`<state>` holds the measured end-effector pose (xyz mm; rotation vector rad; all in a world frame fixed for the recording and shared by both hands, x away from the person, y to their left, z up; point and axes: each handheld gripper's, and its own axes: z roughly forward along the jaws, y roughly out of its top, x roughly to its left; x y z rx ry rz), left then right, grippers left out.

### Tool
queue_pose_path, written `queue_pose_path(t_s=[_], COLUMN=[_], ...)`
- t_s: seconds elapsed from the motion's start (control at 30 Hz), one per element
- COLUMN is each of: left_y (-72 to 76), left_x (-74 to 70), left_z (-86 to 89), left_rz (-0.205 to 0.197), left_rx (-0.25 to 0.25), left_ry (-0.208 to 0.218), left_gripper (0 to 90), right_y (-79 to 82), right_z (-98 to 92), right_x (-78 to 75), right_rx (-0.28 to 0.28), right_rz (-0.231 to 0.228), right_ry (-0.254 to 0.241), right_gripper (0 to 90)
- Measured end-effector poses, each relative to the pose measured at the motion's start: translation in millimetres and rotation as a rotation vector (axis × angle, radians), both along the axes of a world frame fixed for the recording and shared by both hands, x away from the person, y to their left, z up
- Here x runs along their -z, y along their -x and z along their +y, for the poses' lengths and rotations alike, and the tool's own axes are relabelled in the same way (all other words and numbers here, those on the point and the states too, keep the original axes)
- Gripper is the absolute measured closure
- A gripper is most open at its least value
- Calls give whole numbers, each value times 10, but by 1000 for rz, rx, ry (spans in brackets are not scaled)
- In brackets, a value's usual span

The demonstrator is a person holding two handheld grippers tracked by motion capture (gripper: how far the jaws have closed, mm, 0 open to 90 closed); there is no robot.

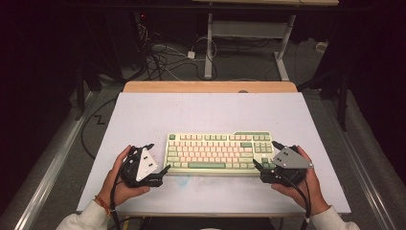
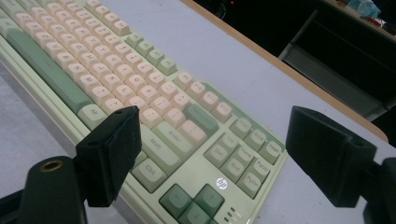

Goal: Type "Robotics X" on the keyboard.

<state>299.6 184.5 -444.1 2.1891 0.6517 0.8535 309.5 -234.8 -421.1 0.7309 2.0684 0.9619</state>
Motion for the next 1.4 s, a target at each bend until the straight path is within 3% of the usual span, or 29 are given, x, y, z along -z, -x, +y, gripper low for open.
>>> queue_pose_path(t_s=[0.4, 0.6, 1.0, 1.4], left_y=[50, 69, 71, 21], left_x=[63, 106, 204, 295], left_z=[112, 172, 293, 404], left_rz=[4, 5, 49, 82], left_rx=[-13, -26, -43, -52], left_ry=[-20, -54, -41, -35], left_gripper=[160, 160, 160, 160], right_y=[28, 45, 75, 103], right_z=[-102, -155, -296, -559], right_x=[25, 60, 175, 307], right_rx=[23, 42, 62, 111], right_rz=[2, 7, 18, 51], right_ry=[7, 15, 19, -31], right_gripper=[188, 188, 188, 188])
